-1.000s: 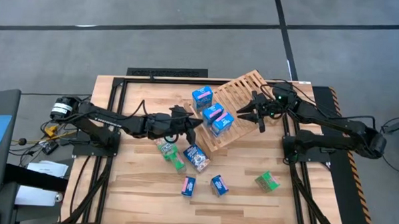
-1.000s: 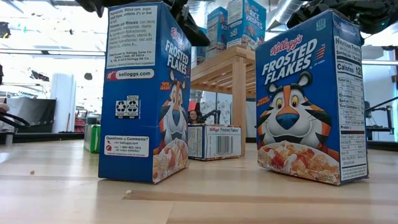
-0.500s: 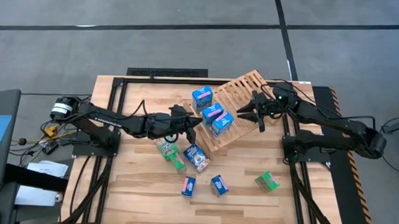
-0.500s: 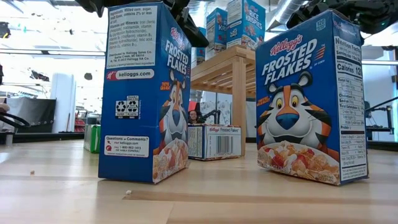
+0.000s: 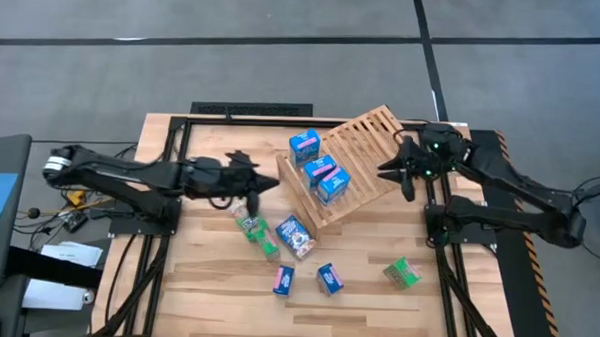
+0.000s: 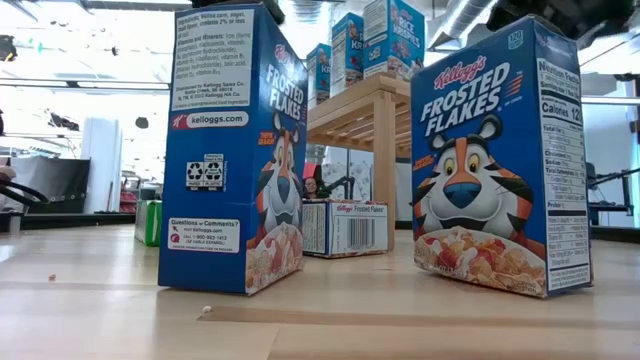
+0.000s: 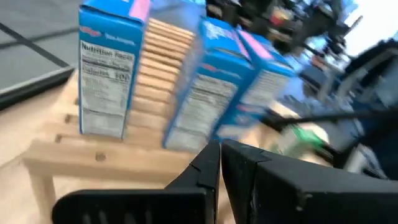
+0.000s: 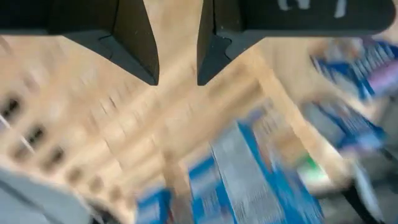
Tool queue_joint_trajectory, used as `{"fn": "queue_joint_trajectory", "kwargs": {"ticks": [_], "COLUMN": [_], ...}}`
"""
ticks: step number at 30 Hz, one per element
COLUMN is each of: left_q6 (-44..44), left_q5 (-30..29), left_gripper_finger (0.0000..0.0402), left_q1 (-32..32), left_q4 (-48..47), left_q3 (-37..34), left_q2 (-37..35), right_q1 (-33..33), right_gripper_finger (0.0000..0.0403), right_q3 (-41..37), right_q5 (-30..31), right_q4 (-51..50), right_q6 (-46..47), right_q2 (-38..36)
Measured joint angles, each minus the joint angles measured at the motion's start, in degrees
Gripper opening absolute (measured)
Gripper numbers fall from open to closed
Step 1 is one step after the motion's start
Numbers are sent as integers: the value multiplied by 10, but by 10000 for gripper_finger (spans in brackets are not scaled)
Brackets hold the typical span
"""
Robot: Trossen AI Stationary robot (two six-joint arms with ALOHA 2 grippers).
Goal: Stack cereal on shelf
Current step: Put the top green cereal box on the shelf
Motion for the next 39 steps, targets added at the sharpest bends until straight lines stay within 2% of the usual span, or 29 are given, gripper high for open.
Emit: {"fn": "queue_joint_trajectory", "kwargs": {"ticks": [2, 5, 9, 13, 16, 19, 21, 23, 28, 34, 39], "left_q6": [-2, -7, -22, -19, -42, -29, -4, 8, -34, -88, -148], "left_q5": [31, 68, 82, 72, 60, -5, -48, -64, -65, -65, -65], "left_gripper_finger": [5, 17, 64, 131, 177, 196, 194, 184, 145, 100, 74], "left_q1": [-8, -26, -52, -69, -70, -74, -79, -79, -75, -90, -104], "left_q4": [-37, -111, -205, -281, -342, -350, -336, -320, -284, -167, -155], "left_q3": [0, 0, 0, -2, -13, -35, -53, -73, -137, -229, -270], "left_q2": [-29, -68, -93, -86, -65, -47, -43, -42, -54, -51, -51], "right_q1": [21, 50, 84, 114, 132, 146, 152, 155, 155, 155, 171], "right_gripper_finger": [134, 143, 176, 211, 220, 219, 215, 211, 201, 196, 195], "right_q3": [26, 39, 38, 38, 38, 38, 38, 38, 39, 39, 39], "right_q5": [46, 78, 105, 116, 137, 154, 158, 159, 159, 155, 153], "right_q4": [-66, -133, -196, -203, -203, -203, -203, -202, -201, -189, -182], "right_q6": [2, 30, 87, 139, 168, 186, 196, 206, 231, 249, 265], "right_q2": [1, 1, 1, 1, 1, 2, 2, 2, 2, 2, 2]}}
